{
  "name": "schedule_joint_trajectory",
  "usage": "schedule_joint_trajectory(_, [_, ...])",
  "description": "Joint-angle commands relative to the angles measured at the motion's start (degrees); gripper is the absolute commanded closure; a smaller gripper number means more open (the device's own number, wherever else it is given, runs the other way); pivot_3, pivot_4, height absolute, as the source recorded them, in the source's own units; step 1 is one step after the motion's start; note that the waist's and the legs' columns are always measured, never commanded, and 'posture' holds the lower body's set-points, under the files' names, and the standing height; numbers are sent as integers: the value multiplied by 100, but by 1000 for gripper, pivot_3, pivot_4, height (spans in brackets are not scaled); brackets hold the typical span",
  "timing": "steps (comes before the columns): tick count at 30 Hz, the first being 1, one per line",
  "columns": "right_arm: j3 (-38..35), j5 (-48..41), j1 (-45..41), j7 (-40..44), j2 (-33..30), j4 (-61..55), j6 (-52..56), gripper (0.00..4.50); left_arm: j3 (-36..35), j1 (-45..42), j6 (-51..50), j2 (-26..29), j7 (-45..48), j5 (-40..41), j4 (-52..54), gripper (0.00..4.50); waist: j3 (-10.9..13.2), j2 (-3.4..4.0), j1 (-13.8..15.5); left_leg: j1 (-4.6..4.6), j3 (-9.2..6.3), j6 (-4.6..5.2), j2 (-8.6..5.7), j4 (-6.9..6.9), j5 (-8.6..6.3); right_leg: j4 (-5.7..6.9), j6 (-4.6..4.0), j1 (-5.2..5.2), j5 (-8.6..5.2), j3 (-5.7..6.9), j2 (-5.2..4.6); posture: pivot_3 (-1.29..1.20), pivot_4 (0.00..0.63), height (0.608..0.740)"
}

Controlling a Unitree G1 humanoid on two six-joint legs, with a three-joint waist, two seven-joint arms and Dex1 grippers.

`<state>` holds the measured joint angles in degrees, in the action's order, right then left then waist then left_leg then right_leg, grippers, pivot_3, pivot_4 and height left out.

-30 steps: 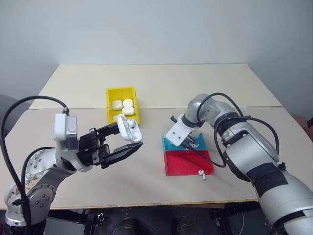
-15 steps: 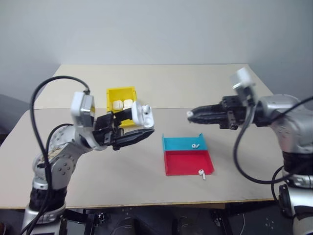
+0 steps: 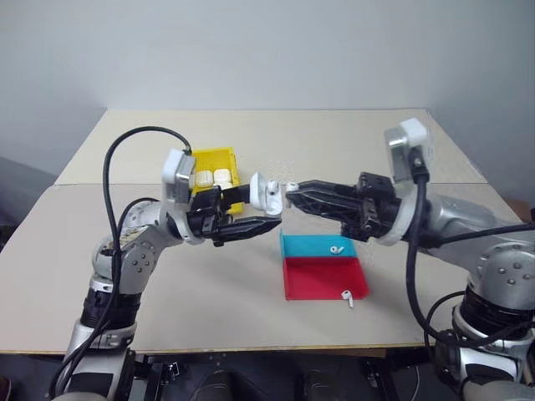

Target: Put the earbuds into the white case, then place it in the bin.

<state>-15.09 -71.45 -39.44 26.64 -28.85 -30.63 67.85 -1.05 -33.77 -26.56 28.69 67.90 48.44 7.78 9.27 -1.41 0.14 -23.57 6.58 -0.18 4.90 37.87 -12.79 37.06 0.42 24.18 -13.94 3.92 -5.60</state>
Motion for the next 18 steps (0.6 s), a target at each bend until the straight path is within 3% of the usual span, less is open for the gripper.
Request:
schedule_joint_trajectory(1, [25,-310,-108,-93,-64,-97,-301,3874,-10,-118,17,-54,17,-73,43,1702,0,0,0,-1,-1,0,0,0,0,-1,0,0,0,0,0,0,150,740])
schedule_joint_trajectory(12, [262,-345,-41,-9,-234,-96,-737,3874,-55,24,-23,-22,120,-212,57,1702,0,0,-1,-3,-2,1,0,0,-1,-3,0,1,0,1,-1,0,150,740])
schedule_joint_trajectory(18, [729,228,185,183,-353,-171,-921,3874,-42,-86,31,-171,68,-309,12,1702,0,0,10,-5,-2,2,0,0,-1,-5,1,0,0,2,-1,0,150,740])
